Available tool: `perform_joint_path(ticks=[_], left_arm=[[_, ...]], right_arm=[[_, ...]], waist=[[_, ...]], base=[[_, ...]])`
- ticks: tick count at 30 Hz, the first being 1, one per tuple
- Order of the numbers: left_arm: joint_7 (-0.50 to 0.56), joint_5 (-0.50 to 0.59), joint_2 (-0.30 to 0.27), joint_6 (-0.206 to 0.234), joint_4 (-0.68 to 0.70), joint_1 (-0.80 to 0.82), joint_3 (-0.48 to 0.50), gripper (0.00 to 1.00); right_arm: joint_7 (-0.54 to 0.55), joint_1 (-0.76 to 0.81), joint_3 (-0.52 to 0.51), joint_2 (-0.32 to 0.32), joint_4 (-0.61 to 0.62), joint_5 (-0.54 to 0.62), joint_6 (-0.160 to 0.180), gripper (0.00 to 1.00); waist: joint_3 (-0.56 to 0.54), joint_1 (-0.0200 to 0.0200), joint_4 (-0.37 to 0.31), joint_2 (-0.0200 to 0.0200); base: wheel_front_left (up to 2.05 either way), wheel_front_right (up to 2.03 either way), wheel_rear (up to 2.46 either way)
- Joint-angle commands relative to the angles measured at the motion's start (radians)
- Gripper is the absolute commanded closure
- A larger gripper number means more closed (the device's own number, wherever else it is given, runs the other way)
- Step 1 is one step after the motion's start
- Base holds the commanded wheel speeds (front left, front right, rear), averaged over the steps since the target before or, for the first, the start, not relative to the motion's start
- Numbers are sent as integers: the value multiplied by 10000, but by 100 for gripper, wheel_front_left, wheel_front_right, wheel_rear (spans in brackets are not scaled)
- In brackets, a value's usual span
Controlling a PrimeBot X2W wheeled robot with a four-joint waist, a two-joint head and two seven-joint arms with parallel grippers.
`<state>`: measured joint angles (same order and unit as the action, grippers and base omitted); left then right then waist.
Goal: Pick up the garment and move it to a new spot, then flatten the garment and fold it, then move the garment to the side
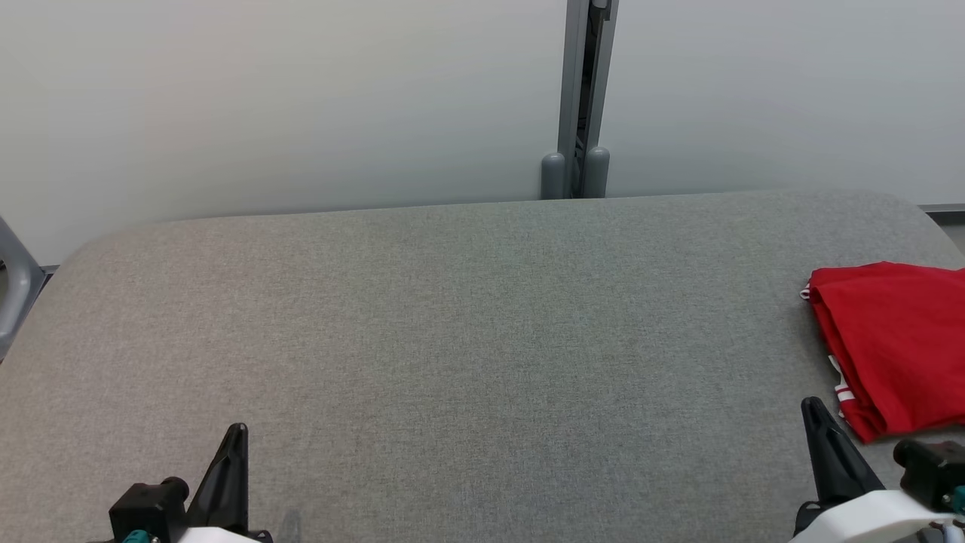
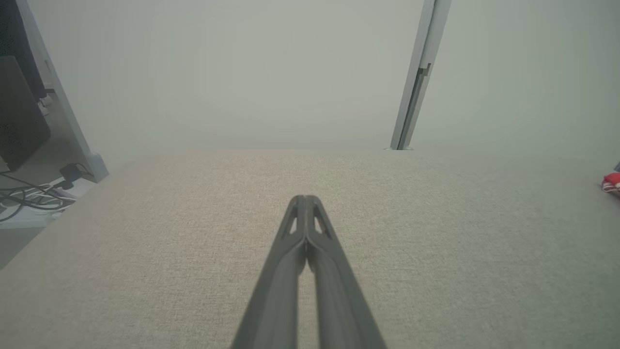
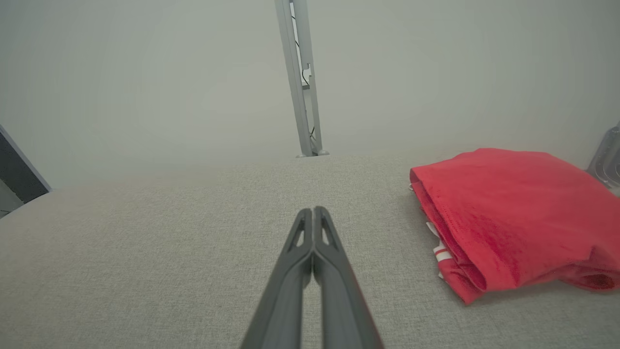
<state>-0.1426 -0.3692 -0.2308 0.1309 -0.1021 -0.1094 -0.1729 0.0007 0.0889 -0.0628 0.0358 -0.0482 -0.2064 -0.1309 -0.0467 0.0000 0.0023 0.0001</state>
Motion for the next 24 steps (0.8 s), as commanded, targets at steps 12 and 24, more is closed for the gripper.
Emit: perform_joint_path(ticks=[12,24], left_arm=[[-118,-2300,227,-516,-192,643,110,100],[-188,-3940,469,-856,-436,956,118,100]], right_arm=[[750,-845,-682,83,-467,-2391,0,100],[1290,-1272,-1122,108,-931,-4092,1,100]], waist=[[53,0,-1,-1],[101,0,-2,-1]], base=[[0,0,0],[0,0,0]])
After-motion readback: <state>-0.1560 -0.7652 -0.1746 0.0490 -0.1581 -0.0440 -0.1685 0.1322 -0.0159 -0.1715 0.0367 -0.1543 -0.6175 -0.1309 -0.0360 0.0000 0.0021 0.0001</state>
